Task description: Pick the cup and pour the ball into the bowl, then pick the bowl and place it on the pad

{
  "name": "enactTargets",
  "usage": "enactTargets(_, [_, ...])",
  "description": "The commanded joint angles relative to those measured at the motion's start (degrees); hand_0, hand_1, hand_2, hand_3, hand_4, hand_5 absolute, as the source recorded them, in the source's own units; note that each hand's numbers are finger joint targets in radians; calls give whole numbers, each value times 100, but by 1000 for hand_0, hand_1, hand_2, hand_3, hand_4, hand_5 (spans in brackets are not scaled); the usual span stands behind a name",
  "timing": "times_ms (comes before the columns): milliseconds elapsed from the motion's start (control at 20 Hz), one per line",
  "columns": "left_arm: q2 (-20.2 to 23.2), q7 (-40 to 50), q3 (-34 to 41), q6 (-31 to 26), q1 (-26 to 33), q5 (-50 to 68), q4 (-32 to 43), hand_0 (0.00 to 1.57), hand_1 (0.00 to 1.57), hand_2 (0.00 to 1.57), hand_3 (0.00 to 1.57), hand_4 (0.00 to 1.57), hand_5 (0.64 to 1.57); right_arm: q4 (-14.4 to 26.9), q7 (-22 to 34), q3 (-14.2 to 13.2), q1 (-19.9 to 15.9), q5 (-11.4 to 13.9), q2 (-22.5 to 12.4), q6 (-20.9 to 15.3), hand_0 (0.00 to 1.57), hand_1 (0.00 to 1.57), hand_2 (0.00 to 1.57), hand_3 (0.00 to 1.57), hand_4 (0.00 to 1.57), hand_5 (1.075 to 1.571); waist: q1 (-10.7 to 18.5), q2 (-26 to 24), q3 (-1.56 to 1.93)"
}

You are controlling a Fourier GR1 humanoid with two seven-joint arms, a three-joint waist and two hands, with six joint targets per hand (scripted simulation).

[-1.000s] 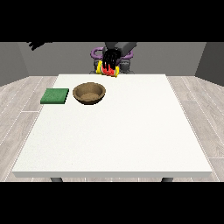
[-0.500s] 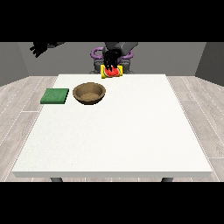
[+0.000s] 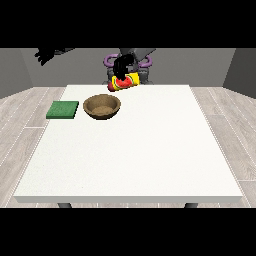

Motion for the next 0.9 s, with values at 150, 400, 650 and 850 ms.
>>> enactTargets(150, [47,-149,-1050,-1205,-449,-1200,406,1518,1518,1571,1571,1224,1533,320,-273,-123,180,-27,-114,253,0,0,0,274,473,1570,60,-87,11])
enactTargets(400, [184,-232,-857,-1145,-359,-1551,352,1516,1516,1571,1571,1257,1508,50,43,-147,-103,-203,-141,98,0,0,0,282,470,1570,-21,66,0])
enactTargets(650, [-13,-370,-638,-1635,-403,-1749,206,1513,1513,1571,1571,1286,1489,-13,269,-37,-10,-273,-158,256,0,0,0,305,497,1569,-77,10,-1])
enactTargets(850, [348,-628,-372,-1058,42,-1581,-198,1526,1526,1571,1571,1276,1496,-23,395,-48,-202,-137,-85,-241,0,0,0,310,524,1569,343,-61,-3])
